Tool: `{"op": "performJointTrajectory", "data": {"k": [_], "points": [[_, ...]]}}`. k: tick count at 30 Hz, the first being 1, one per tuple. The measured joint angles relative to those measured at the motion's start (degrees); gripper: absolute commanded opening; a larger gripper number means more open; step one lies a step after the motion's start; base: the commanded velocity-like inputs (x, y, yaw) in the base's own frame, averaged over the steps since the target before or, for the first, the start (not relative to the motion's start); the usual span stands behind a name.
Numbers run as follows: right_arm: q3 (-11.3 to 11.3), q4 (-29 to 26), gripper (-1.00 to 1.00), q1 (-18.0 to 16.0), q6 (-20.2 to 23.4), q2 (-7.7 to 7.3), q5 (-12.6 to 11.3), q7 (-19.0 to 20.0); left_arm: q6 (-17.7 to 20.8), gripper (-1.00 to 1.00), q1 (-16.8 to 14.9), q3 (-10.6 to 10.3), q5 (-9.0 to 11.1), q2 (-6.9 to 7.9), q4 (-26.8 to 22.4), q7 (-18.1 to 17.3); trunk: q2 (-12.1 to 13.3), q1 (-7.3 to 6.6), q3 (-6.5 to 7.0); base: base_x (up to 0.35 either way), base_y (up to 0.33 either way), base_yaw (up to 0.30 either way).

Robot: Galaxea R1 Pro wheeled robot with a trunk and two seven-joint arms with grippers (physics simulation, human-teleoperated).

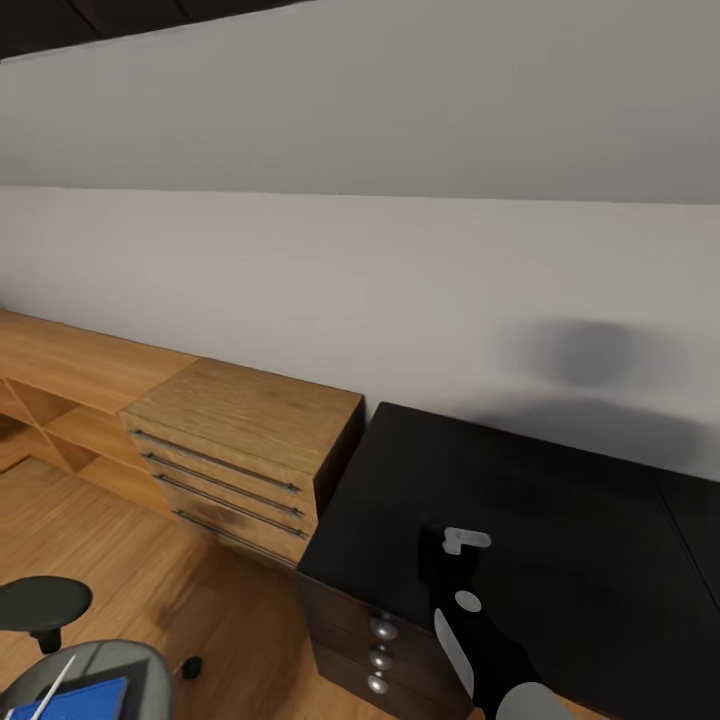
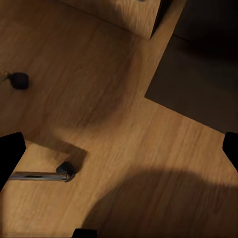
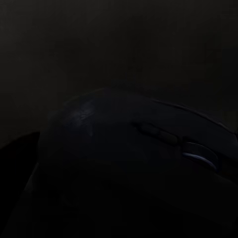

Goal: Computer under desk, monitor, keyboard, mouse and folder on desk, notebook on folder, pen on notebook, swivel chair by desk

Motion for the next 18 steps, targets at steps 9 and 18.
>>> {"op": "performJointTrajectory", "data": {"k": [9, 18], "points": [[0.01, -0.03, -1.0, 0.03, 0.05, -0.06, 0.08, 0.18, -0.01, 1.0, -0.01, 0.0, 0.0, 0.0, -0.01, -0.01, 0.0, 0.0, 0.0, 0.0, 0.0, 0.021], [0.11, -0.19, -1.0, 0.03, 0.1, -0.12, 0.22, -0.02, -0.01, 1.0, -0.01, 0.0, 0.0, 0.0, -0.05, -0.01, -0.39, 0.2, -0.17, 0.0, 0.0, 0.001]]}}
